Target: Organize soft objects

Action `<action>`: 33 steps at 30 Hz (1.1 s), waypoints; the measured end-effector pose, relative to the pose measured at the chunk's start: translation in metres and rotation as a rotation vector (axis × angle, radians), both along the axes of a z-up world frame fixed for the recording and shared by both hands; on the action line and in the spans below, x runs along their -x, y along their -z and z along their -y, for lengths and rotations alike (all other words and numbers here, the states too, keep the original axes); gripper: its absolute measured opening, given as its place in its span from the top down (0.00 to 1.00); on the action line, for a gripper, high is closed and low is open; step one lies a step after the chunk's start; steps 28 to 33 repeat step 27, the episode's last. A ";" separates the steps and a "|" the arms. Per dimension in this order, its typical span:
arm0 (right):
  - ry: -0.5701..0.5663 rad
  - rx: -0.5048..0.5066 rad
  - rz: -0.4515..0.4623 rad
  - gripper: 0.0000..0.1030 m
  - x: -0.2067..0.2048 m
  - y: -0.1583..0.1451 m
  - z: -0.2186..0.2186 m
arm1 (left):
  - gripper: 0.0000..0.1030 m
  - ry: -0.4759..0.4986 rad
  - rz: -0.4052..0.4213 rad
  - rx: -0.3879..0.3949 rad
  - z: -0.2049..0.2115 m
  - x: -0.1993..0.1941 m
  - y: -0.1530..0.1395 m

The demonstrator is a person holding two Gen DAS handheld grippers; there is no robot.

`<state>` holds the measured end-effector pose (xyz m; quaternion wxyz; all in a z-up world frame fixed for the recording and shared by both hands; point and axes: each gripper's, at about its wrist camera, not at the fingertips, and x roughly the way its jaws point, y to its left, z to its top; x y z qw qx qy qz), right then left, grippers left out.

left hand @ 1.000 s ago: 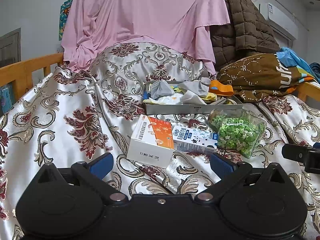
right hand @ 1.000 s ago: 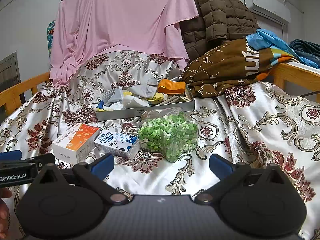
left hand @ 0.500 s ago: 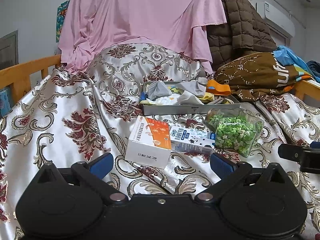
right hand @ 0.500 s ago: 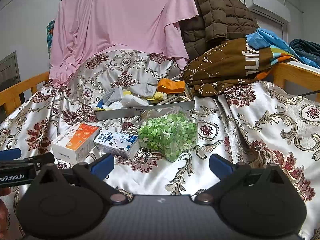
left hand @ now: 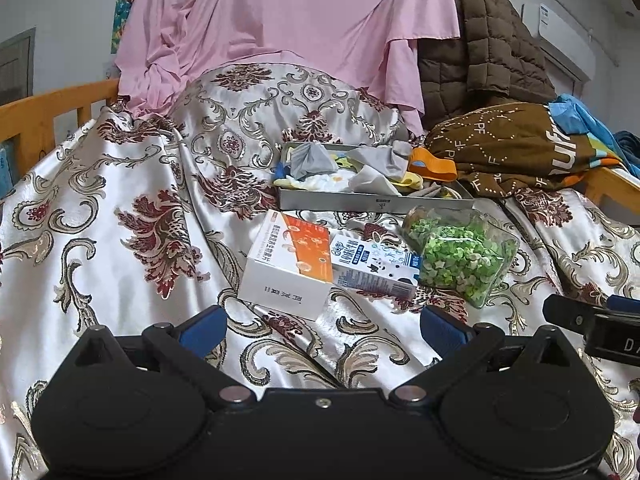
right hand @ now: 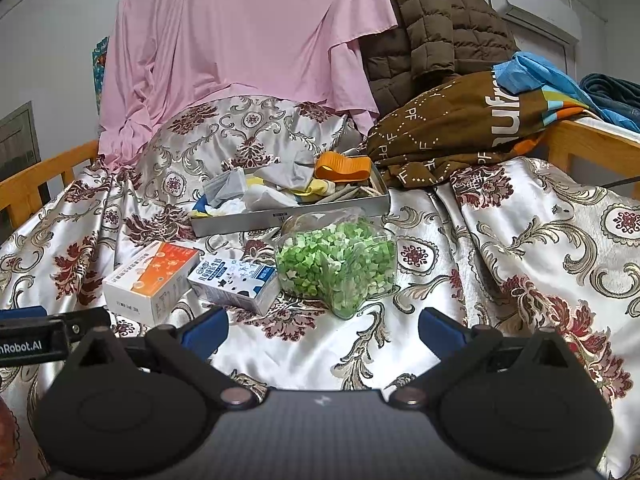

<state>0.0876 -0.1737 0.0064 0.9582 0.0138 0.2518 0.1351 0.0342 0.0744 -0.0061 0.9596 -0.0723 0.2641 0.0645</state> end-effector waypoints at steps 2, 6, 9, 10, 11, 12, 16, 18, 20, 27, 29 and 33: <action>0.000 0.001 -0.001 0.00 0.000 0.000 0.000 | 0.01 0.000 0.003 -0.018 0.002 0.000 0.000; -0.001 -0.001 -0.003 0.00 0.000 -0.001 0.000 | 0.01 0.004 0.008 -0.035 0.003 0.000 -0.001; -0.001 -0.001 -0.004 0.00 0.000 -0.001 0.000 | 0.01 0.003 0.009 -0.042 0.004 0.000 0.000; -0.001 -0.001 -0.004 0.00 0.000 0.000 0.000 | 0.01 0.004 0.009 -0.043 0.004 0.000 -0.001; -0.001 0.000 -0.003 0.00 0.000 -0.001 0.000 | 0.01 0.005 0.010 -0.042 0.004 0.000 0.000; -0.001 0.000 -0.003 0.00 0.000 -0.001 0.000 | 0.01 0.005 0.011 -0.043 0.004 0.001 0.000; -0.001 0.000 -0.003 0.00 0.000 -0.001 0.000 | 0.01 0.011 0.012 -0.050 0.006 0.001 -0.001; -0.001 -0.001 -0.003 0.00 0.000 -0.001 0.000 | 0.01 0.015 0.018 -0.052 0.006 0.001 -0.002; -0.001 -0.001 -0.003 0.00 0.000 0.000 0.000 | 0.01 0.019 0.024 -0.054 0.006 0.002 -0.003; -0.001 0.002 -0.004 0.00 0.000 -0.001 -0.001 | 0.01 0.020 0.014 -0.066 0.006 0.001 -0.003; -0.001 0.002 -0.004 0.00 0.000 -0.001 -0.001 | 0.01 0.020 0.014 -0.066 0.006 0.001 -0.003; -0.001 0.002 -0.004 0.00 0.000 -0.001 -0.001 | 0.01 0.020 0.014 -0.066 0.006 0.001 -0.003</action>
